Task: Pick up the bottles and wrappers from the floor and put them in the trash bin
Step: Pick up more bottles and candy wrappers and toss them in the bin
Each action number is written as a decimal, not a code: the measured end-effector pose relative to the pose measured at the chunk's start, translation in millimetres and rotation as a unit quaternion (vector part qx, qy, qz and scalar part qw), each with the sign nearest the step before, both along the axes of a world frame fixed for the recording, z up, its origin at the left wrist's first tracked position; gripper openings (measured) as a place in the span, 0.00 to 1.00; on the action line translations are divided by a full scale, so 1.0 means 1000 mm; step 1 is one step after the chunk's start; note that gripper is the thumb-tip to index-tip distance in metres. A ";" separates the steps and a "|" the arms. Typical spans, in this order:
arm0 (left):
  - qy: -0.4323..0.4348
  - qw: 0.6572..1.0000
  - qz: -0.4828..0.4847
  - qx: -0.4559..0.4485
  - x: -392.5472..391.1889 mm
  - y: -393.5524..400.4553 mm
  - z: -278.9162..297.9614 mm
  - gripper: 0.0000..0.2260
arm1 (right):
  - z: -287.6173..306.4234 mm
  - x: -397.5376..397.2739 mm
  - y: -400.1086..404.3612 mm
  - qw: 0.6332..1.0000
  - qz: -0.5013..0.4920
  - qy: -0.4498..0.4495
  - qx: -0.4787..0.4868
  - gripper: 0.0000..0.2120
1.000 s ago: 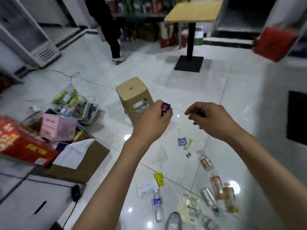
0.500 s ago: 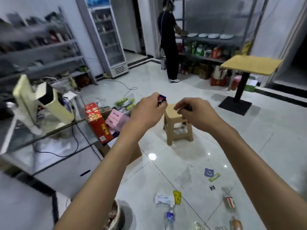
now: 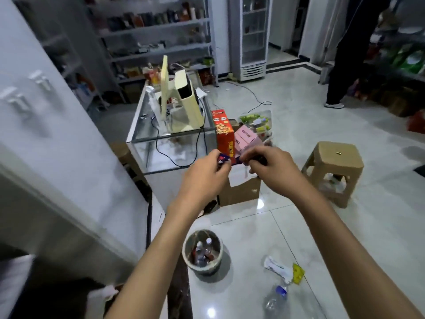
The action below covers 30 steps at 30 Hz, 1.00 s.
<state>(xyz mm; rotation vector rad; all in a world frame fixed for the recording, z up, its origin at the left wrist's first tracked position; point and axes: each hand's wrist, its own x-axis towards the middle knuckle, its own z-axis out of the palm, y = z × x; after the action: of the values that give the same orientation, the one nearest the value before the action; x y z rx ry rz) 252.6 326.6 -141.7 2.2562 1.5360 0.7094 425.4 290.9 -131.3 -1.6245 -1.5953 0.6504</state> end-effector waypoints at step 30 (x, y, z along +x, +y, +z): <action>-0.061 0.905 0.252 -0.337 -0.165 0.224 -0.469 0.05 | -0.501 -0.198 0.256 0.942 0.171 -0.049 -0.285 0.08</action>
<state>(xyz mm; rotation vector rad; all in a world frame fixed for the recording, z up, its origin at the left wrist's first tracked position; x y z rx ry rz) 87.9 551.1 -610.8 1.3018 1.9377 0.3368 226.9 546.8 -632.0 -1.8070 -1.8985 1.3320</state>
